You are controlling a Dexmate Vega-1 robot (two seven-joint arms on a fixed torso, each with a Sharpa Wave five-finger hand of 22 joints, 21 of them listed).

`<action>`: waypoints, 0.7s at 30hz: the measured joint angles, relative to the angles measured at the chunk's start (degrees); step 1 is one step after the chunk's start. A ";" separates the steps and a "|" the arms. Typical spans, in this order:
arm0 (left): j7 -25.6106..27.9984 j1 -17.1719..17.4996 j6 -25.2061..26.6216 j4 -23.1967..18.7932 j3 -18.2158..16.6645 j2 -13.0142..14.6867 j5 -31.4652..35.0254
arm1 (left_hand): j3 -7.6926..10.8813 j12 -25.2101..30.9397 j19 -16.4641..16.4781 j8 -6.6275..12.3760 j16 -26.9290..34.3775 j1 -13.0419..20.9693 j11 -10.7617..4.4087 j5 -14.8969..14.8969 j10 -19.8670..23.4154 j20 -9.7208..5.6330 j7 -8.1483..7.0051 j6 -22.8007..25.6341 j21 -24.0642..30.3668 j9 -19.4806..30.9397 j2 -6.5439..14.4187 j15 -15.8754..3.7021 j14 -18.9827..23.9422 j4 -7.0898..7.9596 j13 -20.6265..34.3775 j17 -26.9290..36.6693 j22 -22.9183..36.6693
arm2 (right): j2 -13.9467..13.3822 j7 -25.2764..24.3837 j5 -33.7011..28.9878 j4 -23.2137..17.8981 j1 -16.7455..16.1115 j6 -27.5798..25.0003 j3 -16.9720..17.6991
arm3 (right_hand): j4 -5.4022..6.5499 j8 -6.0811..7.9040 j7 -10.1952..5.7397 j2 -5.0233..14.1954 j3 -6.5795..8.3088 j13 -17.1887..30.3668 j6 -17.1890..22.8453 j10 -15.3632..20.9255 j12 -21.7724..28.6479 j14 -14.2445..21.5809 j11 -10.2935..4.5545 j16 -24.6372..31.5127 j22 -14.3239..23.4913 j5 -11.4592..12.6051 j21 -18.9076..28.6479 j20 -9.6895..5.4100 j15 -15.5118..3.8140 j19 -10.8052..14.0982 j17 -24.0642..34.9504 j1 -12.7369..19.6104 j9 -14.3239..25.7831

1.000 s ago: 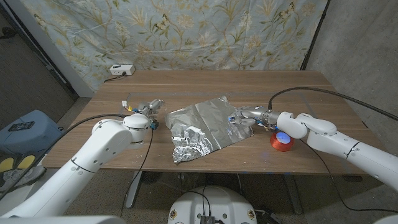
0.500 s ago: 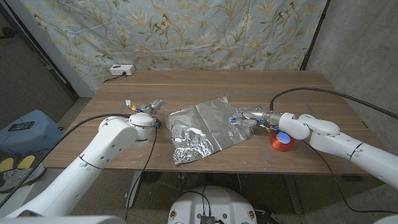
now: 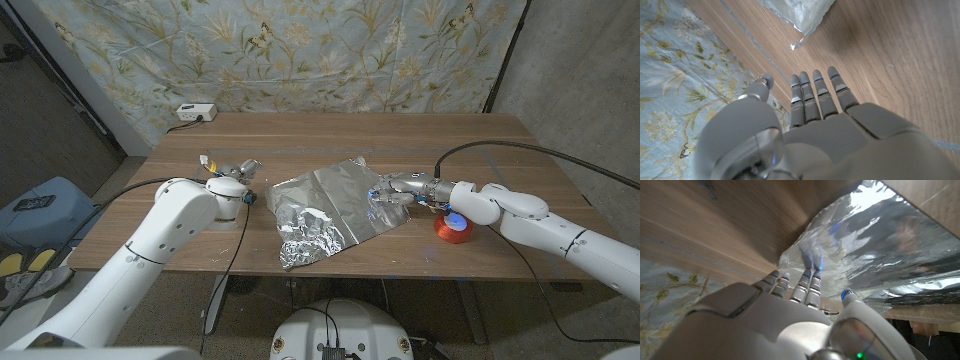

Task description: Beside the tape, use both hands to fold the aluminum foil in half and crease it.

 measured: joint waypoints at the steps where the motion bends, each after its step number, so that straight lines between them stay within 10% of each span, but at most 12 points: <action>1: 0.05 -0.01 0.18 -0.03 -0.02 -0.01 -0.02 | -0.10 0.12 0.31 0.14 0.12 0.19 0.20 0.00 -0.20 0.14 0.20 0.20 0.18 0.15 0.19 0.09 0.09 -0.10 0.28 0.22 0.08 | 0.03 -0.01 0.00 0.05 0.04 0.02 0.03 | 0.00 0.00 0.00 0.00 0.00 -0.01 0.00 0.00 0.00 0.00 0.00 0.00 0.00 0.00 0.00 0.00 0.00 0.00 0.00 0.00 0.00; 21: -1.33 -1.27 4.69 -2.41 0.74 0.47 2.93 | -1.89 3.78 0.38 0.97 2.22 3.20 0.99 0.00 -2.67 0.22 0.80 -0.87 0.19 2.65 0.21 0.39 0.39 -0.47 5.25 4.00 0.54 | 1.03 -0.76 -0.04 2.01 1.12 2.10 -0.01 | -0.24 0.00 0.00 -0.23 0.24 -0.05 0.00 0.00 0.00 0.00 0.01 0.00 0.01 0.00 -0.02 0.00 0.00 0.00 0.01 -0.23 0.00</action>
